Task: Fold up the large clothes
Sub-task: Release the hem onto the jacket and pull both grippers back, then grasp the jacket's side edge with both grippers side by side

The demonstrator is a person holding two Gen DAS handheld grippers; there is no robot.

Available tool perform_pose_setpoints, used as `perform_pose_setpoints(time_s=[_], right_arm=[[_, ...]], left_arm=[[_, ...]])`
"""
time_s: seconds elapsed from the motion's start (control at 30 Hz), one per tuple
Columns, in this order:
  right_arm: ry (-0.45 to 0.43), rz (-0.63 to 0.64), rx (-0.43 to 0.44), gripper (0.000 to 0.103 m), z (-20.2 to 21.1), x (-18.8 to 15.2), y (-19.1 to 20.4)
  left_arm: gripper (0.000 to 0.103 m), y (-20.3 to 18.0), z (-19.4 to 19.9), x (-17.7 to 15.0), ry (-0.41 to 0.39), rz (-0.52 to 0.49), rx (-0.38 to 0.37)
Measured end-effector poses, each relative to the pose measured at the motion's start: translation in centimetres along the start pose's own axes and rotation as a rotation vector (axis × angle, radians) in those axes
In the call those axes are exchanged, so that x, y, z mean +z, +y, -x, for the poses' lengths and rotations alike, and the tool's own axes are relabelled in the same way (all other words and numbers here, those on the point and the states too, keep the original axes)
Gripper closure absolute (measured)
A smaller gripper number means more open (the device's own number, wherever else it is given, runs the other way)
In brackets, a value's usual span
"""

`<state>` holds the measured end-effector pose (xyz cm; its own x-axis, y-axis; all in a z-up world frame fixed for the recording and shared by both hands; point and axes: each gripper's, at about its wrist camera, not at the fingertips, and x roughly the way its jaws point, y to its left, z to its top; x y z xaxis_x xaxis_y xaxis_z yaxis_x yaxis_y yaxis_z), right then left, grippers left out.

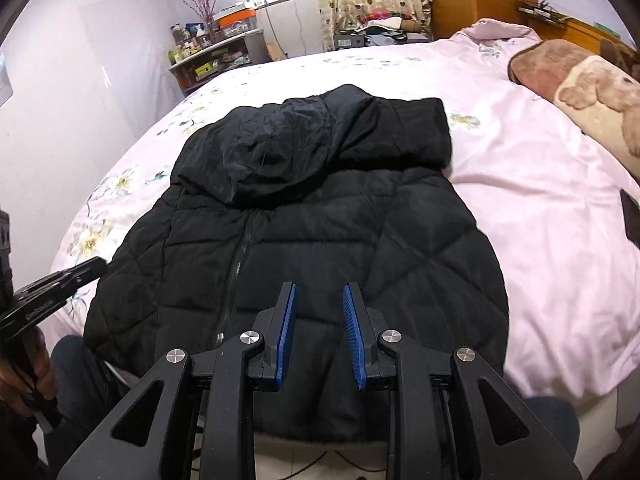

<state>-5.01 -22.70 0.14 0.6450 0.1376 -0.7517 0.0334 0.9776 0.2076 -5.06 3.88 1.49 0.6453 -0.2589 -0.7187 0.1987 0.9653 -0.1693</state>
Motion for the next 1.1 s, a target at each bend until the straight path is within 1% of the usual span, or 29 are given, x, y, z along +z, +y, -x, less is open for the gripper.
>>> perform_pose_setpoints(time_s=[0.03,0.07,0.1,0.13,0.23,0.4,0.53,0.67,0.83,0.9,0.97,1.03,1.1], right_arm=[[0.001,-0.006,0.001,0.063,0.2,-0.4,-0.3],[0.002,-0.019,0.009,0.049,0.4,-0.9,-0.7],[-0.001,-0.028,0.012,0.044,0.8,-1.2,-0.9],[-0.004,-0.040,0.010,0.042,1.0,-1.5,-1.3],[-0.002,-0.068,-0.015,0.042,1.2,-2.2,-2.5],[-0.002,-0.142,-0.048,0.041,1.1,-2.8,-5.0],[0.015,-0.205,-0.058,0.041,0.2,-2.6,-7.2],[0.035,-0.279,-0.090,0.041,-0.9,-2.2,-9.9],[0.074,-0.326,-0.114,0.041,-2.3,-1.8,-12.1],[0.129,-0.361,-0.107,0.041,-3.6,-1.9,-13.0],[0.185,-0.385,-0.096,0.040,-4.7,-2.3,-13.5],[0.206,-0.386,-0.086,0.040,-5.1,-2.4,-13.6],[0.214,-0.383,-0.082,0.038,-5.2,-2.5,-13.4]], left_arm=[[0.067,0.4,0.3,-0.4,0.000,0.007,0.005],[0.064,0.8,0.6,-0.7,0.000,0.014,0.014],[0.063,1.2,0.7,-1.1,0.000,0.022,0.024],[0.062,1.7,0.8,-1.5,0.001,0.030,0.028],[0.060,3.3,0.5,-2.3,0.022,0.068,0.054],[0.056,5.1,-0.5,-2.8,0.030,0.088,0.094],[0.055,7.0,-2.0,-2.7,0.051,0.121,0.126],[0.053,8.4,-3.2,-2.9,0.066,0.142,0.156],[0.047,9.3,-4.5,-3.2,0.086,0.155,0.146],[0.042,9.4,-4.9,-3.4,0.093,0.158,0.135],[0.041,9.3,-5.3,-3.8,0.105,0.159,0.129],[0.040,9.1,-5.3,-4.2,0.111,0.159,0.129],[0.037,9.3,-5.3,-4.8,0.119,0.175,0.120]])
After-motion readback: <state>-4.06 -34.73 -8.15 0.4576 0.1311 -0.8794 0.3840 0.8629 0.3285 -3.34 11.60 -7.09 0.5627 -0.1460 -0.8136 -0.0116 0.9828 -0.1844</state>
